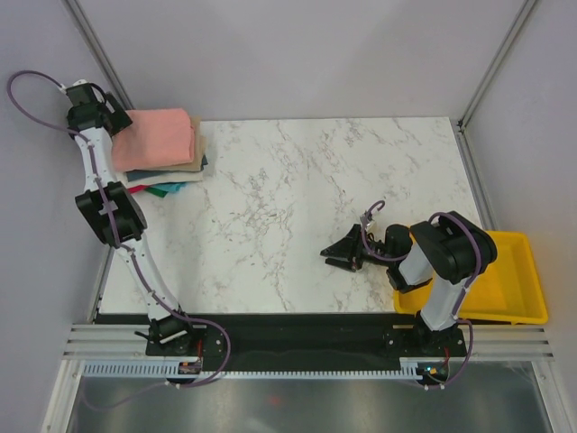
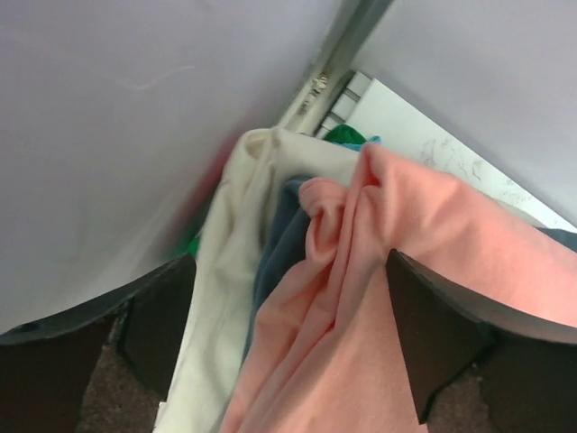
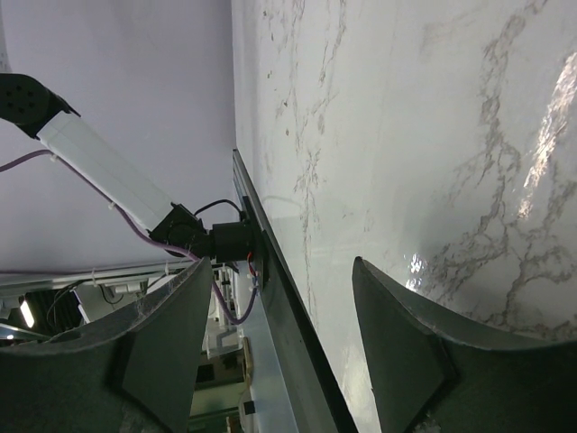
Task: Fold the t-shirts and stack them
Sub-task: Neatly place the folded tshirt to the corner, then reset both grippers
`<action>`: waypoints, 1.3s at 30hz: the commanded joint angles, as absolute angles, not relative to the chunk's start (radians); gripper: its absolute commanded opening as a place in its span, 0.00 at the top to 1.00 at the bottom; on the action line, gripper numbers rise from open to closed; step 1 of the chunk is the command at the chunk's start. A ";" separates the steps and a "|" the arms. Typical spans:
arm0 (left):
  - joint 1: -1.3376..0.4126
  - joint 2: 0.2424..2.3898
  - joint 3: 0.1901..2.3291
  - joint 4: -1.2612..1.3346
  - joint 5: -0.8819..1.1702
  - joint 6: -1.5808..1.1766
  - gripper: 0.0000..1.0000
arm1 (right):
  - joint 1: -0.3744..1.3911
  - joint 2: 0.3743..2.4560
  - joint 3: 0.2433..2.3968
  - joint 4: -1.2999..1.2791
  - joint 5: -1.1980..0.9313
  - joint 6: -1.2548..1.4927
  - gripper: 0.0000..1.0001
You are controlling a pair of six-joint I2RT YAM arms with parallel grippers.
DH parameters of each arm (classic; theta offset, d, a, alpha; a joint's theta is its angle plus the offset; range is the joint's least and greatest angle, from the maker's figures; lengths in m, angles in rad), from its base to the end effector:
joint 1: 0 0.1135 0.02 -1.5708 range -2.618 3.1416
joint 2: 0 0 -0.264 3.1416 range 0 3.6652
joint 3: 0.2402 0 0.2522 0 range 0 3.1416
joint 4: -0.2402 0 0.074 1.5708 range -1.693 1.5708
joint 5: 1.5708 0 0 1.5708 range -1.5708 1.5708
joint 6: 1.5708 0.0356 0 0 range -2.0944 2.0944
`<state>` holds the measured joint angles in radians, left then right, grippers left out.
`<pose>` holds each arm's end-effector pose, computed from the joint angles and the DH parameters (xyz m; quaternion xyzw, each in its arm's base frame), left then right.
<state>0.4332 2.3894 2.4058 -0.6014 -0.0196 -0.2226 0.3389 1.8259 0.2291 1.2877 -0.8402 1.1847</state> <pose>0.4972 0.2307 0.2974 -0.2881 0.8325 0.0583 0.4696 0.2113 0.1026 0.0928 0.0832 0.7711 0.6100 0.1624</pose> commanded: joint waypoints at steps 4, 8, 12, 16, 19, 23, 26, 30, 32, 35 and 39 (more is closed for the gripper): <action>0.486 2.163 2.324 -0.591 -0.297 -0.291 0.00 | 0.353 1.790 0.218 1.758 -0.847 1.155 0.29; 0.474 2.083 2.273 -0.592 -0.350 -0.291 0.00 | 0.364 1.789 0.221 1.758 -0.847 1.152 0.29; 0.465 1.985 2.192 -0.586 -0.376 -0.302 0.00 | 0.370 1.786 0.224 1.756 -0.847 1.152 0.29; 0.454 1.886 2.102 -0.584 -0.373 -0.324 0.00 | 0.373 1.790 0.227 1.756 -0.848 1.151 0.28; 0.442 1.758 1.994 -0.575 -0.333 -0.360 0.00 | 0.374 1.789 0.227 1.756 -0.848 1.150 0.28; 0.319 1.562 1.762 -0.540 -0.336 -0.342 0.00 | 0.374 1.786 0.227 1.756 -0.845 1.147 0.28; 0.215 1.320 1.506 -0.447 -0.260 -0.344 0.00 | 0.374 1.784 0.226 1.756 -0.833 1.146 0.27; 0.152 1.036 1.195 -0.331 -0.090 -0.376 0.00 | 0.379 1.755 0.201 1.756 -0.804 1.112 0.02; 0.147 0.912 1.067 -0.331 -0.037 -0.394 0.00 | 0.393 1.727 0.186 1.753 -0.795 1.095 0.02; 0.146 0.804 0.909 -0.331 0.023 -0.405 0.00 | 0.405 1.707 0.175 1.744 -0.778 1.072 0.02; 0.146 0.657 0.740 -0.287 0.083 -0.400 0.00 | 0.416 1.683 0.173 1.689 -0.758 1.049 0.02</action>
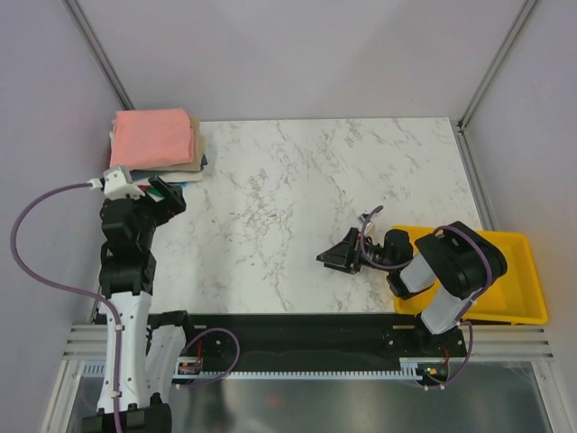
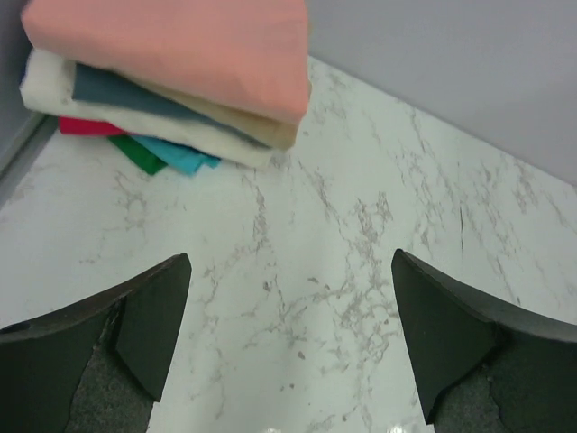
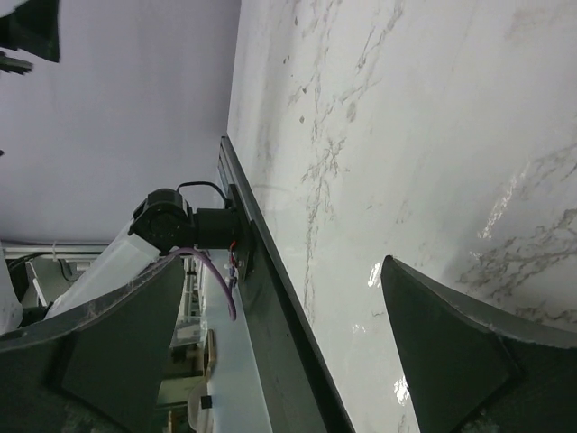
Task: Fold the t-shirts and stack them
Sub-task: Reset both grippers
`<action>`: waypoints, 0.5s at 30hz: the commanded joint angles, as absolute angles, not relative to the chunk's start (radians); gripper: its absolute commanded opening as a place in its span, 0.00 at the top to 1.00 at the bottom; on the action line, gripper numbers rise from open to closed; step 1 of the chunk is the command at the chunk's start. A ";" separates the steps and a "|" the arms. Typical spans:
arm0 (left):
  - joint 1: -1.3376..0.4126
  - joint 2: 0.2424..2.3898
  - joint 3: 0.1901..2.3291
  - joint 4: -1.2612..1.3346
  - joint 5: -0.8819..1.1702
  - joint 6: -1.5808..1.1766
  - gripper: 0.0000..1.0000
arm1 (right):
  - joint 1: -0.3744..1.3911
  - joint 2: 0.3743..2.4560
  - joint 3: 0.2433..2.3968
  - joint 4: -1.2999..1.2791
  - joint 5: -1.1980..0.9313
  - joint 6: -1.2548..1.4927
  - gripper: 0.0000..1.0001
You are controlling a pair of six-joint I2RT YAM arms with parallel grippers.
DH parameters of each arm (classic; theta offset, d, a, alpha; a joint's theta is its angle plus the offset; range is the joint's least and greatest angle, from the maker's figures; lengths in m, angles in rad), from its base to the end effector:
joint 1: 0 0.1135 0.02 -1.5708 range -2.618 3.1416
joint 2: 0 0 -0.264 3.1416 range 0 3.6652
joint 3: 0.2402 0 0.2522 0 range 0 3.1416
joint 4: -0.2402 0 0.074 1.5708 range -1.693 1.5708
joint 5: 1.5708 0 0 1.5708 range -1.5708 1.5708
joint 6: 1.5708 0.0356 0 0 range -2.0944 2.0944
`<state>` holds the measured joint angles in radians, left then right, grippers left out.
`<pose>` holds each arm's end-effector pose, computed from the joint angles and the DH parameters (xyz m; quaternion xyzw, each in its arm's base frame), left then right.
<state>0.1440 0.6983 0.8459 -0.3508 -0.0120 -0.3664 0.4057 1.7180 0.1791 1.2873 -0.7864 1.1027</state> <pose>0.1569 0.0232 0.3565 -0.1993 0.7491 -0.0655 0.6283 0.1945 0.1110 0.1070 0.0286 0.7662 0.6082 0.2052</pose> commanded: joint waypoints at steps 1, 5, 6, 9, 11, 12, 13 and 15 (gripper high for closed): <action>0.144 0.638 0.706 -0.270 0.098 -0.387 0.00 | 0.417 1.668 0.172 1.669 -0.755 1.031 0.02; 0.144 0.569 0.466 -0.105 0.155 -0.319 0.00 | 0.449 1.608 0.210 1.461 -0.730 0.945 0.02; 0.146 0.558 0.439 -0.092 0.131 -0.308 0.00 | 0.459 1.595 0.216 1.424 -0.723 0.927 0.02; 0.144 0.537 0.358 -0.029 0.088 -0.246 0.00 | 0.488 1.540 0.241 1.242 -0.675 0.861 0.02; 0.146 0.525 0.301 0.053 0.048 -0.233 0.00 | 0.508 1.510 0.253 1.177 -0.640 0.822 0.02; 0.144 0.526 0.276 0.092 0.004 -0.242 0.00 | 0.518 1.503 0.264 1.129 -0.631 0.810 0.02; 0.146 0.534 0.252 0.189 -0.033 -0.250 0.00 | 0.525 1.500 0.268 1.111 -0.623 0.802 0.02; 0.146 0.580 0.201 0.253 -0.070 -0.252 0.01 | 0.532 1.502 0.281 1.080 -0.615 0.790 0.02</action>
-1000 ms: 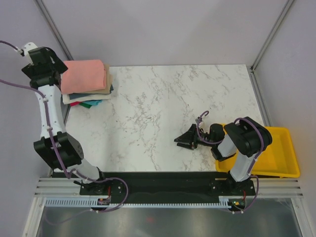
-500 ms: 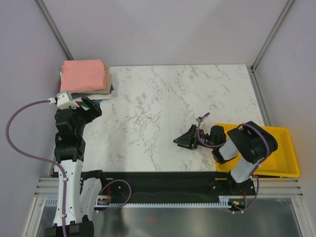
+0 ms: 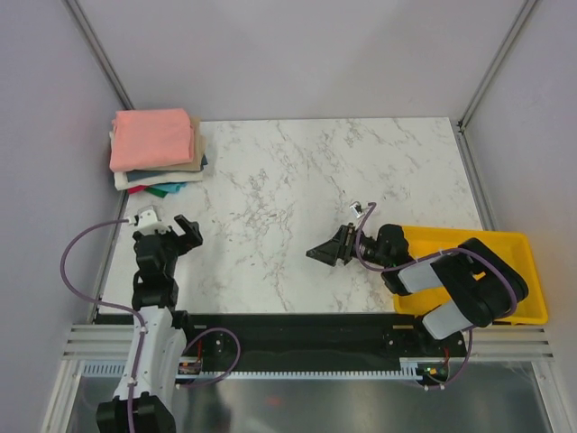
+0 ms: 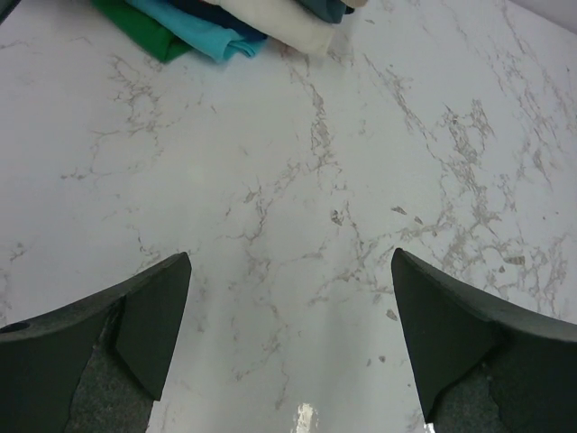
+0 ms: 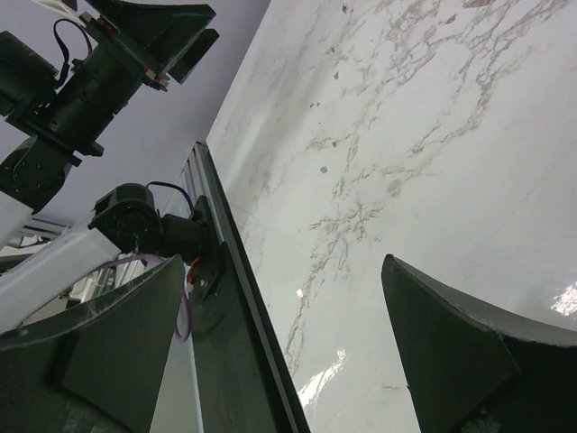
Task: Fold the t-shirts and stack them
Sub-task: Reset both grippers
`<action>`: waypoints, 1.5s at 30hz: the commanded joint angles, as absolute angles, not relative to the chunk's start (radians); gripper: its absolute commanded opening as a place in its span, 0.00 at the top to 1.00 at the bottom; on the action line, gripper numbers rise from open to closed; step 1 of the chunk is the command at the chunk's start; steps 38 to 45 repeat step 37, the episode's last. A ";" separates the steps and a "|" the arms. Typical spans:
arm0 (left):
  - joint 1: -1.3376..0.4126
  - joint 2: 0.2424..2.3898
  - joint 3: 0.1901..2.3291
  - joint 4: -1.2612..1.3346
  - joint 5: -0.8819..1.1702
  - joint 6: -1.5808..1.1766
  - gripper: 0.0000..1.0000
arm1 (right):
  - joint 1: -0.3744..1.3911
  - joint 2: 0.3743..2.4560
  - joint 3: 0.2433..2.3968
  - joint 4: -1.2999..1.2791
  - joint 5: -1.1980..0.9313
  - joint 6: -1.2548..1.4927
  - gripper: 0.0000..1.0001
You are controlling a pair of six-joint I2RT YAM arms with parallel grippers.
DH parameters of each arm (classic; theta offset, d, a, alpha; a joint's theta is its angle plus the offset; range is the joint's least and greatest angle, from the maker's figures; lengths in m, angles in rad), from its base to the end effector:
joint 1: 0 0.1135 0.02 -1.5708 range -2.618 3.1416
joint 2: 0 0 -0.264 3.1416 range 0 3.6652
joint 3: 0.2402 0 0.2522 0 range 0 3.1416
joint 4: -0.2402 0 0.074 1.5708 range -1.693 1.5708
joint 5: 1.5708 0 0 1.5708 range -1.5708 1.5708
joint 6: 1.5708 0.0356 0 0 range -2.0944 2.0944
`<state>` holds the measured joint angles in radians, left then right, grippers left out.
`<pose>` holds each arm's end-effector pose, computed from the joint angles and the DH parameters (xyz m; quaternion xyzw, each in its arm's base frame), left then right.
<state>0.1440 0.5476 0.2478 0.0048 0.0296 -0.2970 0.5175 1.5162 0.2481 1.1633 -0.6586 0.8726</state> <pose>0.1498 0.0207 0.2041 -0.1671 0.7857 -0.0574 0.5928 0.1956 0.1364 0.1505 -0.0888 0.7304 0.5901 0.3324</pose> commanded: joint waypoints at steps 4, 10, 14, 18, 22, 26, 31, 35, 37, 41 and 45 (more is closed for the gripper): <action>0.146 0.707 0.154 0.418 -0.161 -0.279 0.01 | 0.543 1.511 0.298 1.060 -0.617 0.781 0.02; 0.129 0.968 0.083 0.752 -0.278 -0.298 0.05 | 0.554 1.509 0.307 1.028 -0.609 0.765 0.02; 0.048 1.144 0.132 0.978 -0.275 -0.154 0.05 | 0.557 1.509 0.313 1.009 -0.604 0.758 0.02; -0.041 1.253 0.247 0.897 -0.199 -0.030 0.05 | 0.560 1.512 0.316 1.005 -0.603 0.759 0.02; -0.120 1.443 0.086 1.482 -0.163 0.044 0.00 | 0.558 1.514 0.318 1.002 -0.600 0.759 0.02; -0.135 1.445 0.144 1.281 -0.148 0.055 0.00 | 0.560 1.513 0.316 1.002 -0.597 0.756 0.02; -0.120 1.450 0.186 1.230 -0.175 0.035 0.00 | 0.561 1.509 0.318 0.997 -0.592 0.753 0.02; -0.120 1.446 0.187 1.219 -0.175 0.032 0.00 | 0.572 1.488 0.316 0.945 -0.539 0.735 0.02; -0.120 1.437 0.187 1.204 -0.175 0.032 0.00 | 0.589 1.450 0.310 0.930 -0.483 0.710 0.02; -0.120 1.437 0.187 1.204 -0.175 0.032 0.00 | 0.589 1.450 0.310 0.930 -0.483 0.710 0.02; -0.120 1.437 0.187 1.204 -0.175 0.032 0.00 | 0.589 1.450 0.310 0.930 -0.483 0.710 0.02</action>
